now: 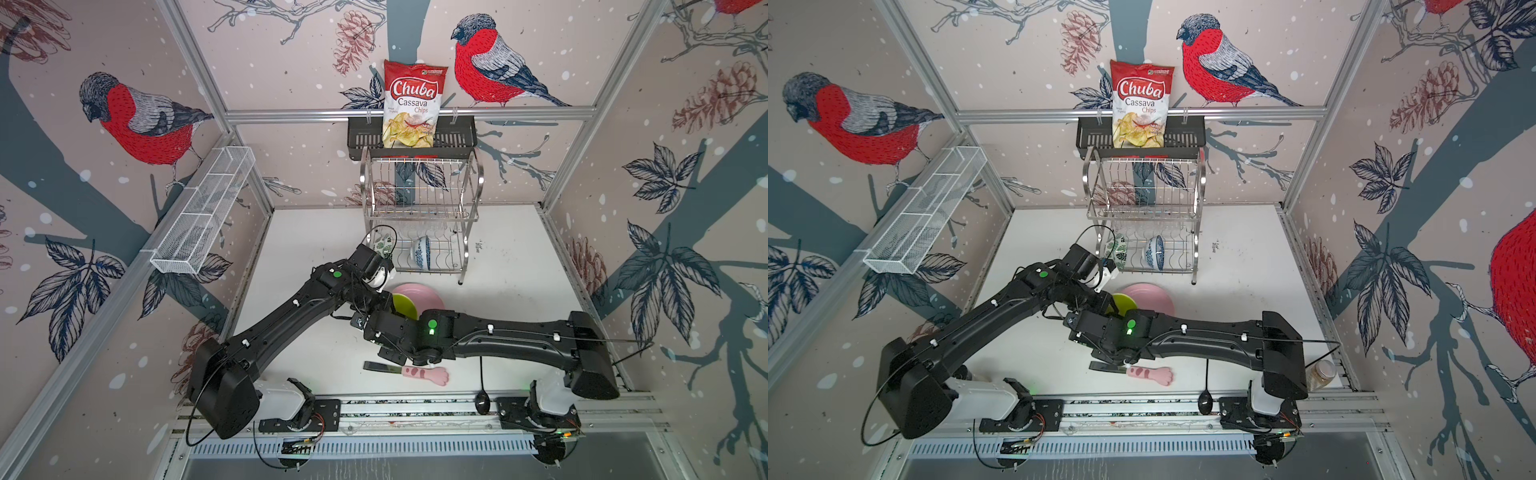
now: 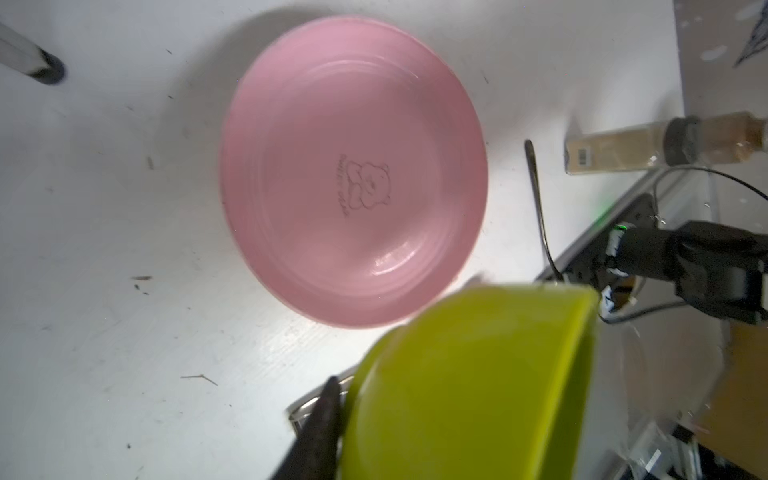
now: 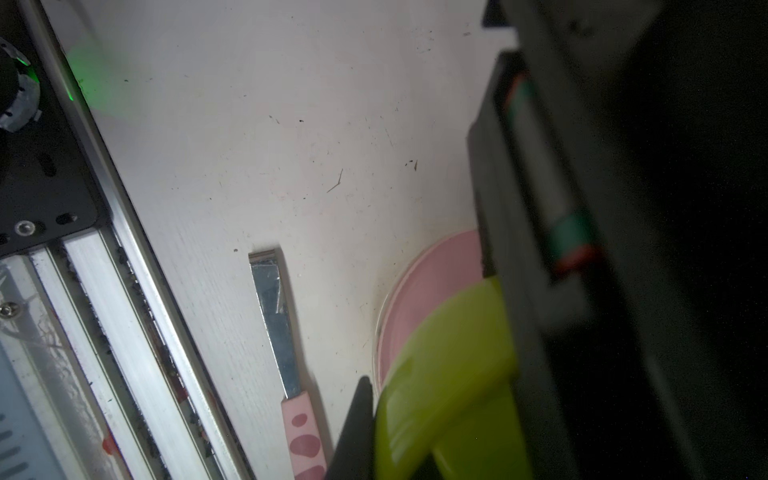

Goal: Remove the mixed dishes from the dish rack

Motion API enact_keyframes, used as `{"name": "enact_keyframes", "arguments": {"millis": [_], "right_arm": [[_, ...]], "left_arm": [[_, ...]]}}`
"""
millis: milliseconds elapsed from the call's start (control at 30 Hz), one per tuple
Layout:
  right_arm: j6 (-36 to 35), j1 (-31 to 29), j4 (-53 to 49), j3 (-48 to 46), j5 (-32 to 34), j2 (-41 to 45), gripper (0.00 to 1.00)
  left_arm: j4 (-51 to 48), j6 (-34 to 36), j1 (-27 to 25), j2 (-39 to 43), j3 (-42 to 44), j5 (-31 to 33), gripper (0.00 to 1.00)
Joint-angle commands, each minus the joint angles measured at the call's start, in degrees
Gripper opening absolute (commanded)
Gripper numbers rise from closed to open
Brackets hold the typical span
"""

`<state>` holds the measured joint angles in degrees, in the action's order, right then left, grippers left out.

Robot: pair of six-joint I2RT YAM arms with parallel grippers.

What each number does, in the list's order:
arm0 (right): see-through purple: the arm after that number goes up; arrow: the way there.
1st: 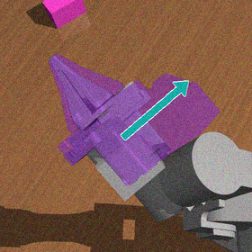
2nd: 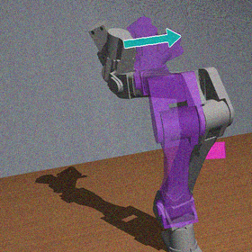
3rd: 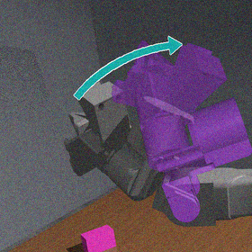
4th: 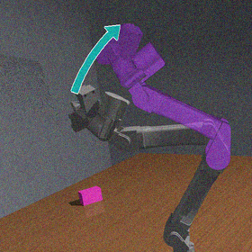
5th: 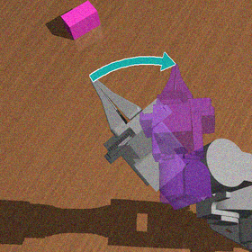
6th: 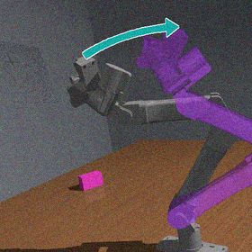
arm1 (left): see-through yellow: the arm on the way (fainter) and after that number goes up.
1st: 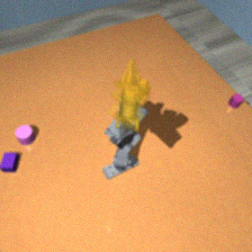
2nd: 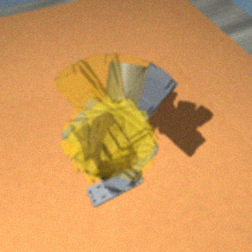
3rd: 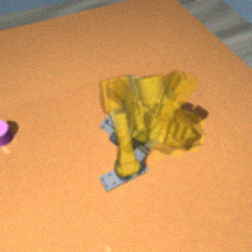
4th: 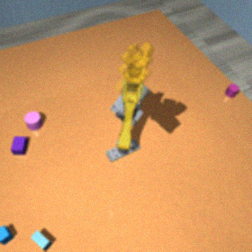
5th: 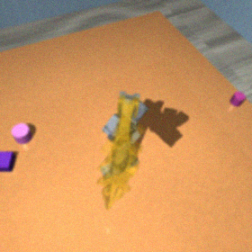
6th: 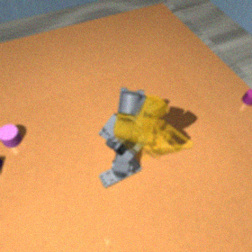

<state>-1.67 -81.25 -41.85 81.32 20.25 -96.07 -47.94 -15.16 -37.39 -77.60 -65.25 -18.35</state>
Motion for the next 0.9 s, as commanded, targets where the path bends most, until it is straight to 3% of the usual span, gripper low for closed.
{"name": "enact_keyframes", "arguments": {"millis": [0,100,233,300,367,467,867], "right_arm": [[1.5,0.8,0.2,-1.0,2.1,1.5,0.0],[1.9,2.0,1.9,-2.7,1.6,3.4,0.0],[2.5,3.9,4.3,-4.6,0.2,6.1,0.02],[2.8,4.9,5.4,-5.6,-0.9,7.3,0.12],[3.4,5.9,6.9,-7.0,-2.3,8.5,0.3],[4.8,7.0,9.1,-8.7,-5.4,9.9,0.38],[11.9,10.4,18.3,-12.5,-18.0,18.2,0.47]], "left_arm": [[0.4,-1.0,-0.3,-0.8,-1.3,-0.4,0.13],[0.8,-1.9,-0.5,-1.5,-2.0,-0.8,0.01],[1.8,-3.0,-0.7,-1.8,-2.3,-2.0,0.0],[2.4,-3.6,-0.7,-1.8,-2.3,-2.2,0.0],[3.1,-4.3,-0.7,-1.9,-2.4,-2.4,0.0],[3.8,-4.9,-0.7,-2.2,-2.6,-3.1,0.0],[5.6,-6.4,-0.7,-5.2,-0.1,-0.4,0.0]]}}
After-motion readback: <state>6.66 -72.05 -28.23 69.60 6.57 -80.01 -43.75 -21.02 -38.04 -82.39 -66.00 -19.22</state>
